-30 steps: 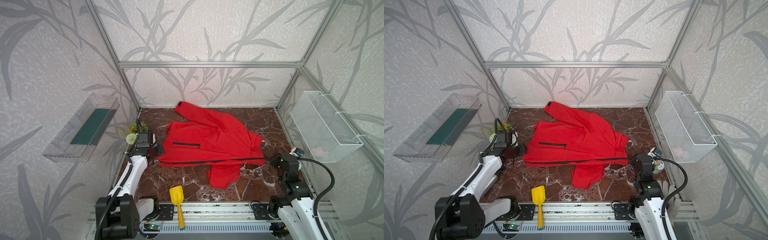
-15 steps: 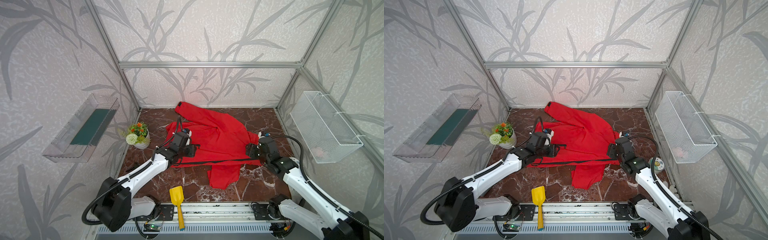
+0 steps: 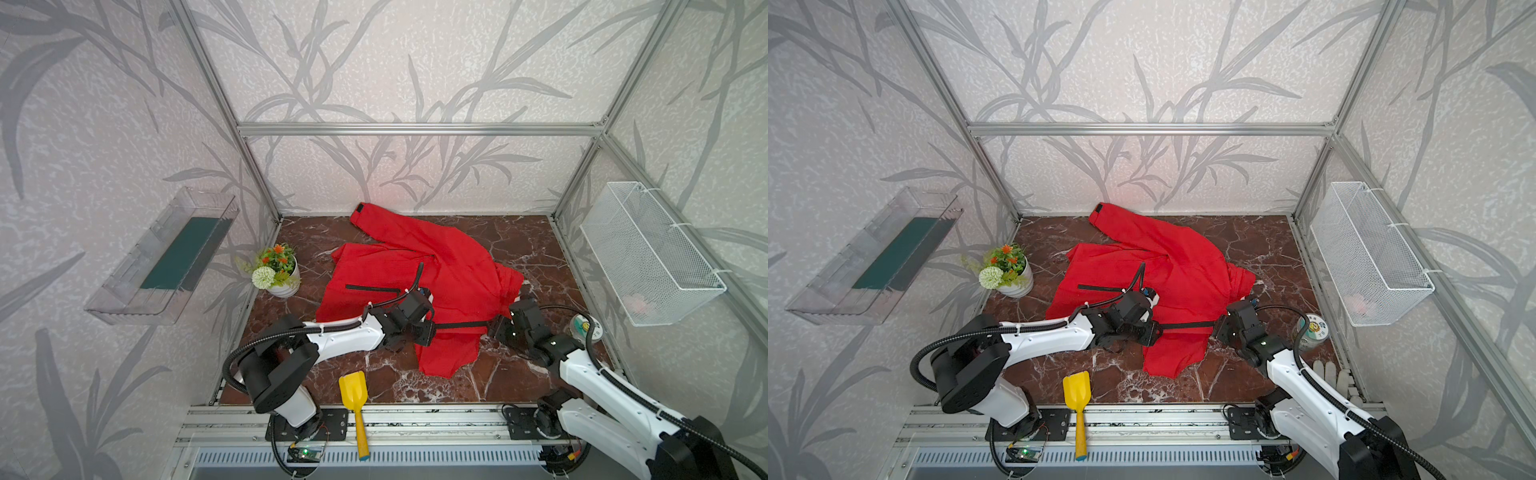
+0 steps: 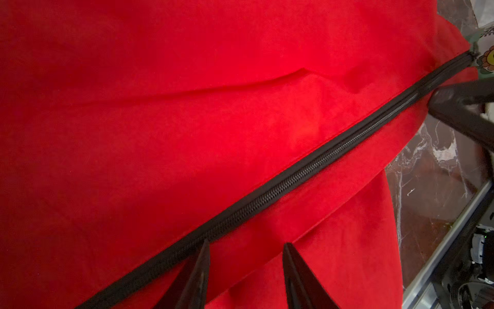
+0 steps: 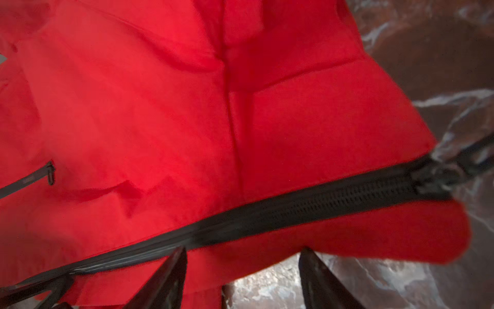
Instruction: Zip up the jacket
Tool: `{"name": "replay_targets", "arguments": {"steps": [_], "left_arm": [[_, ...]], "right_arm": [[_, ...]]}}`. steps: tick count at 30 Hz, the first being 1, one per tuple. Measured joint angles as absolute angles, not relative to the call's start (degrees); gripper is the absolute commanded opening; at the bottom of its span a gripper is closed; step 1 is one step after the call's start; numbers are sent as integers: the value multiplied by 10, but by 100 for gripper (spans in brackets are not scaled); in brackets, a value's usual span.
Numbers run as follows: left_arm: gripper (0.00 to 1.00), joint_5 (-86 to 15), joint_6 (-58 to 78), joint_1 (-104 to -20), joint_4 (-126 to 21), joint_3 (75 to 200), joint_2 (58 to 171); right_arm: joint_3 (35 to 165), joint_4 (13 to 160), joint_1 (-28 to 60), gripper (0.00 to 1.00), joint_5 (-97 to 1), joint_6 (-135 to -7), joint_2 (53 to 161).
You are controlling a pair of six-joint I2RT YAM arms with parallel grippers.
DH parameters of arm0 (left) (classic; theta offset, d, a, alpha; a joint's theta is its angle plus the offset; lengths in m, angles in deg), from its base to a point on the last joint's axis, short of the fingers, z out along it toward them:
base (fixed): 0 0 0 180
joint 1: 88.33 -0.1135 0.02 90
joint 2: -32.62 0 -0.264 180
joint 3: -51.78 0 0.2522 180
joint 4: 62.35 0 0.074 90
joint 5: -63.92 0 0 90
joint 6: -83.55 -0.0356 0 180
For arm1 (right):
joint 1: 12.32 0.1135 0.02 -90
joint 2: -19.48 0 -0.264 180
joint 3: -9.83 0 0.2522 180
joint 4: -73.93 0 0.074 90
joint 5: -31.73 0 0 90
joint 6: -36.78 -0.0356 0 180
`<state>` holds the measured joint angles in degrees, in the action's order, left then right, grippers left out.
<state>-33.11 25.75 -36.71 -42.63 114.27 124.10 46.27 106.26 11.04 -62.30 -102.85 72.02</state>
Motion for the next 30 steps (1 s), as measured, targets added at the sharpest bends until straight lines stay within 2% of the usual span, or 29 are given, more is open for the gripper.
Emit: {"name": "replay_targets", "arguments": {"steps": [6, 10, 16, 18, 21, 23, 26, 27, 30], "left_arm": [[47, -335, 271, -366, -432, 1143, 1244], [48, -331, 267, -366, -428, 1143, 1235], [51, -249, 250, -374, -379, 1142, 1118], [60, -221, 230, -401, -365, 1143, 1058], [79, -195, 186, -492, -347, 1145, 989], [99, -174, 152, -553, -340, 1144, 957], [99, -144, 101, -617, -360, 1118, 897], [99, -137, 86, -631, -372, 1103, 875], [99, -113, 50, -673, -425, 1050, 829]], "right_arm": [[435, 1026, 59, 70, -605, -1031, 726], [451, 1058, 23, 71, -592, -1000, 719], [489, 1141, 22, 74, -625, -977, 581], [508, 1174, 22, 75, -649, -965, 544], [545, 1209, 20, 79, -681, -935, 536], [571, 1220, 17, 85, -701, -903, 547], [595, 1207, 6, 94, -719, -847, 572], [596, 1197, -1, 100, -722, -832, 578], [595, 1169, -28, 99, -729, -789, 596]]}}
